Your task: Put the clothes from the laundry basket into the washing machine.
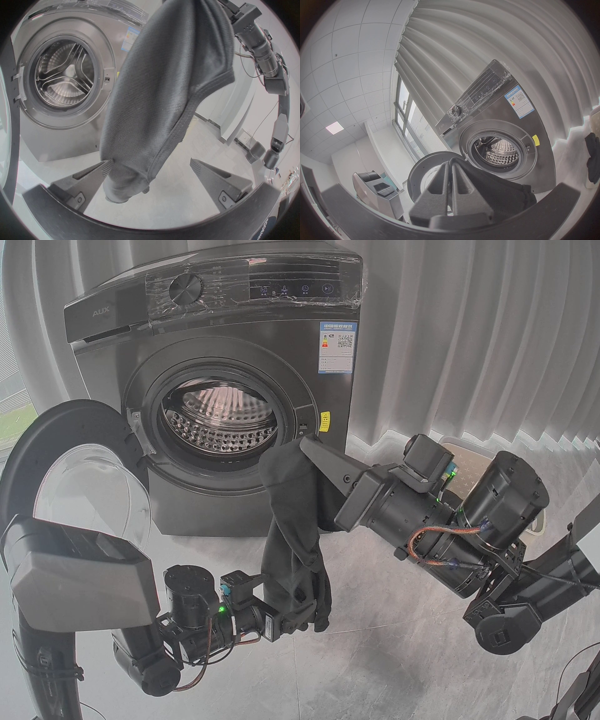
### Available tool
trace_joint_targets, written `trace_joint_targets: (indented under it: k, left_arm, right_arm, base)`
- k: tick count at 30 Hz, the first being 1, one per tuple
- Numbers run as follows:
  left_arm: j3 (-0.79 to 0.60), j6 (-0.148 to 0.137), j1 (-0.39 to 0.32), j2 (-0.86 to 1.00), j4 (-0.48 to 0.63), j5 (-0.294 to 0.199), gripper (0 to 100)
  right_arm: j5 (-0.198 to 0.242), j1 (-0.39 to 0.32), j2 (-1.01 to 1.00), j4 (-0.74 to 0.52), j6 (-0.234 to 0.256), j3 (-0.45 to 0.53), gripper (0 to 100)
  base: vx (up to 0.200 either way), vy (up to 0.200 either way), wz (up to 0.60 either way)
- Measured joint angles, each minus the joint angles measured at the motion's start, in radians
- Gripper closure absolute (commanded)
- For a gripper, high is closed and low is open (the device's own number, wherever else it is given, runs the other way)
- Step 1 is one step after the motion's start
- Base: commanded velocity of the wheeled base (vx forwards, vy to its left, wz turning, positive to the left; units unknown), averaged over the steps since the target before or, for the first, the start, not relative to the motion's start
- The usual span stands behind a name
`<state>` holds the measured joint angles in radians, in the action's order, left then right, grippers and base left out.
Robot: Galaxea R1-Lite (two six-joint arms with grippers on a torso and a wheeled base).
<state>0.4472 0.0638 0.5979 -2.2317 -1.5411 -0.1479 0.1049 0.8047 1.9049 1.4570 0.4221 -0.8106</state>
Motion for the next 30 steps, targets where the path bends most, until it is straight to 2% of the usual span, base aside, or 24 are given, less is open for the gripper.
trace_joint_targets:
  k: [10, 11, 17, 25, 30]
  left_arm:
    - [0.026, -0.004, -0.025, -0.019, -0.001, 0.014, 0]
    - [0.034, -0.004, -0.024, -0.024, -0.001, 0.015, 100]
    - [0.095, 0.0, -0.02, -0.056, -0.001, 0.061, 100]
    - [0.106, 0.001, -0.024, -0.062, -0.002, 0.064, 100]
    - [0.084, 0.0, -0.021, -0.015, -0.003, 0.06, 100]
  right_arm:
    - [0.0, 0.0, -0.001, 0.003, 0.0, 0.006, 100]
    - [0.0, 0.001, -0.001, 0.005, 0.0, 0.006, 100]
    - [-0.001, 0.009, -0.004, 0.013, 0.0, 0.012, 100]
    - [-0.001, 0.003, -0.016, 0.014, -0.001, 0.028, 100]
    - [0.001, -0.031, -0.022, 0.013, -0.004, 0.057, 100]
  base:
    - [0.0, 0.0, 0.0]
    - [0.0, 0.0, 0.0]
    - [0.0, 0.0, 0.0]
    - [0.0, 0.0, 0.0]
    - [0.0, 0.0, 0.0]
